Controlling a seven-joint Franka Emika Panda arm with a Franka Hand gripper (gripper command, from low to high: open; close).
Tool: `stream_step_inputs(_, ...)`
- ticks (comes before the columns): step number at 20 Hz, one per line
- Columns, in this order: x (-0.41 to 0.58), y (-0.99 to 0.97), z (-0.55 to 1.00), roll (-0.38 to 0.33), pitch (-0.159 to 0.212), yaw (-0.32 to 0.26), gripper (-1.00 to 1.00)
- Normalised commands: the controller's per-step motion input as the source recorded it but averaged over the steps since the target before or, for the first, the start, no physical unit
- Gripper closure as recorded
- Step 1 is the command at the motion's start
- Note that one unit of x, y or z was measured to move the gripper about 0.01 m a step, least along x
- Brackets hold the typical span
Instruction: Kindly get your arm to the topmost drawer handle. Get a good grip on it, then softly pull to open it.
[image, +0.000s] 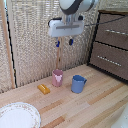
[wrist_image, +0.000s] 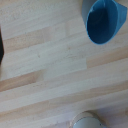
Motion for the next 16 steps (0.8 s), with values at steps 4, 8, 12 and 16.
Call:
stream_step_inputs(4,0.038,-0.29,0.09,-0.361,0.047,0.000,-1.00)
stream_step_inputs(8,0.017,-0.28,-0.01,-0.375,0.057,0.000,-1.00)
stream_step_inputs(12,0.001,-0.18,-0.09,-0.375,0.058,0.014,-1.00)
stream_step_inputs(16,-0.012,-0.02,-0.08,-0.375,0.047,0.105,-1.00)
